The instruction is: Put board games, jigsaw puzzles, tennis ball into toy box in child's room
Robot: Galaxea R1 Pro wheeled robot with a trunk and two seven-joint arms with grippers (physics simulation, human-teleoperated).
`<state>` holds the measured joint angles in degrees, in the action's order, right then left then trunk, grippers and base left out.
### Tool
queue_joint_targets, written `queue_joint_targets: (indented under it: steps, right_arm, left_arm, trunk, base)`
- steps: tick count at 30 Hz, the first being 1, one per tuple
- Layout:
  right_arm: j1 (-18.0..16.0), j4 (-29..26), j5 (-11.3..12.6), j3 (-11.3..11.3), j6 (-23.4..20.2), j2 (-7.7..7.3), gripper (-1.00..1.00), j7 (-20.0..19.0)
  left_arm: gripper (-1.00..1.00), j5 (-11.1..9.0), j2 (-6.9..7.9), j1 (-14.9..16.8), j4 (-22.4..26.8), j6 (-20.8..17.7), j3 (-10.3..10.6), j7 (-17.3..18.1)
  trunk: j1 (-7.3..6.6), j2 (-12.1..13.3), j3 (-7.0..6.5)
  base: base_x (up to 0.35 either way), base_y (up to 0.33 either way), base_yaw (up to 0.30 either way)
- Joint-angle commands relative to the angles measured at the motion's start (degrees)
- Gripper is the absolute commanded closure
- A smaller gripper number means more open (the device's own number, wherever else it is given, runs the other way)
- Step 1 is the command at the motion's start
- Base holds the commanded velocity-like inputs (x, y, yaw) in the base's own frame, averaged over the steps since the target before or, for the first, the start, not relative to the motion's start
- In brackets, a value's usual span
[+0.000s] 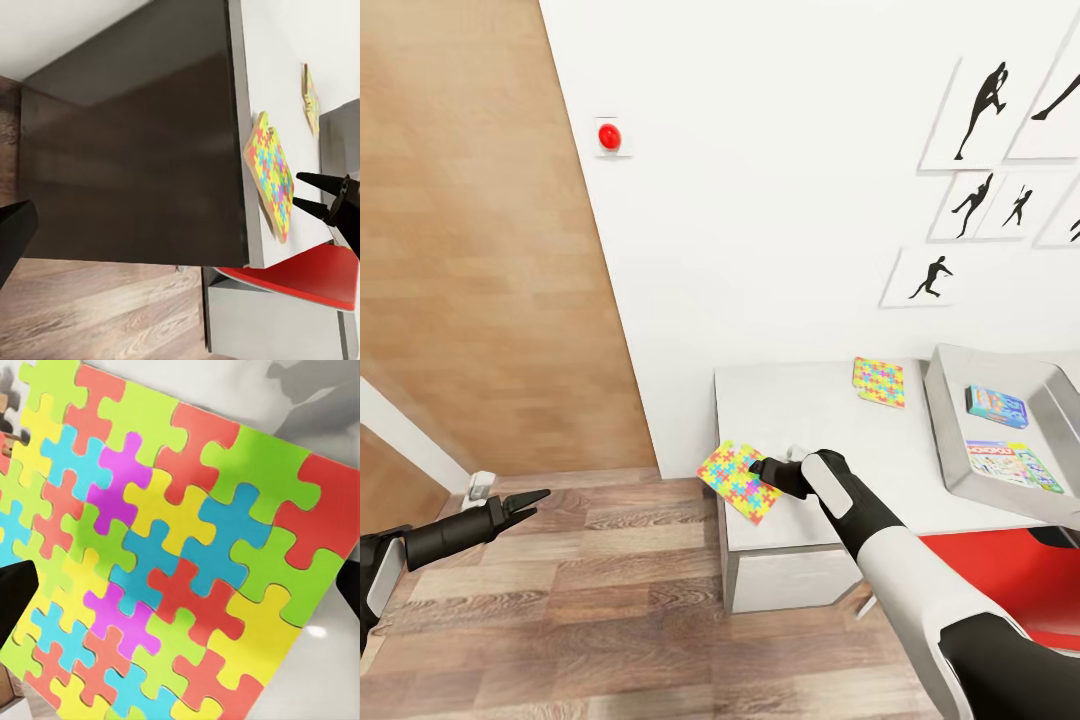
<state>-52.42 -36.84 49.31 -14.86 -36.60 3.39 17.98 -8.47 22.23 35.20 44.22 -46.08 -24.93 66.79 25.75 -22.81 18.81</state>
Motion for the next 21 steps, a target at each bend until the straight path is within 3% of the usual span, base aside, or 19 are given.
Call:
queue_joint_targets:
  steps: [1, 21]
  right_arm:
    - [-0.05, -0.08, 0.57, -0.21, -0.03, -0.03, -1.00, 0.57]
    - [-0.05, -0.25, 0.26, -0.28, -0.25, -0.55, -1.00, 1.75]
  left_arm:
    - [-1.00, -0.14, 0.01, 0.04, -0.01, -0.41, -0.03, 0.10]
    - [-1.00, -0.14, 0.01, 0.04, -0.01, -0.41, -0.03, 0.10]
  trunk:
    - [0.03, -0.11, 0.10]
    - [0.03, -0.11, 0.10]
  base:
    - [0.000, 0.000, 0.000]
    - [0.000, 0.000, 0.000]
